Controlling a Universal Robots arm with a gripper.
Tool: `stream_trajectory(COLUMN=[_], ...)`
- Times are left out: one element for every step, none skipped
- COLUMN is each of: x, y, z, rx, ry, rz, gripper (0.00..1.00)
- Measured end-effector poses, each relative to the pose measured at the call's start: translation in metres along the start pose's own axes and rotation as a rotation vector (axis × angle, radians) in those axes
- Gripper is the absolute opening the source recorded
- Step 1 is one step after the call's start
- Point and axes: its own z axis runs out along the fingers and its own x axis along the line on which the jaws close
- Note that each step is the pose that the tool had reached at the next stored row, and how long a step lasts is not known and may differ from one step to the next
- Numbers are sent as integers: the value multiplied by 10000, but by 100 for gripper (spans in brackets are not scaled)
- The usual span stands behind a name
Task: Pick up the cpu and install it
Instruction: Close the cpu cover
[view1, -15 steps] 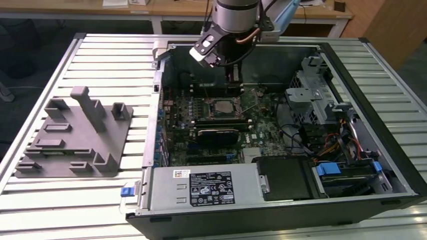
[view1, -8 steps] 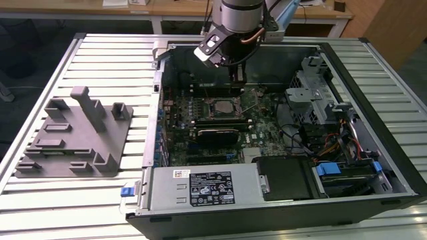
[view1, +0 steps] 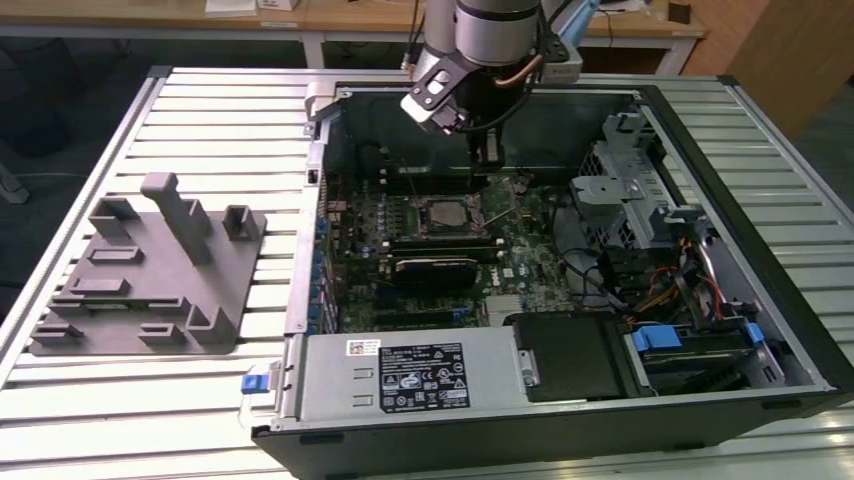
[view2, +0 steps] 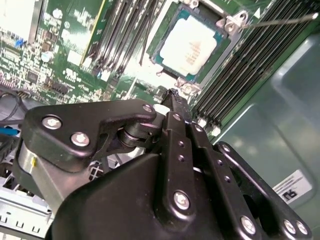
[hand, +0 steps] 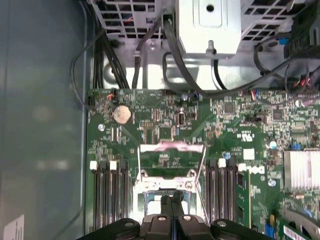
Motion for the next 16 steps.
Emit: stream_trajectory(x=[1,1,2,3,3,4,5,5,6,7,8,8,9,10,11,12], y=[18,38,57,75,93,109,126,144,160,178,195,211,228,244,262,279], z=[1,2,3,4,5,6,7,8,9,10,11,12,13,14,15,16], rx=[-1,0,-1,0,0,0,0,0,0,0,0,0,0,0,0,-1], ry=[1,1,1,0,0,0,1,1,0,0,0,0,0,0,0,1], rz=[0,1,0,0,-1,-1,0,0,0,0,-1,0,0,1,1,0], gripper=[11,11,11,11,11,11,11,11,11,11,11,11,11,11,11,11])
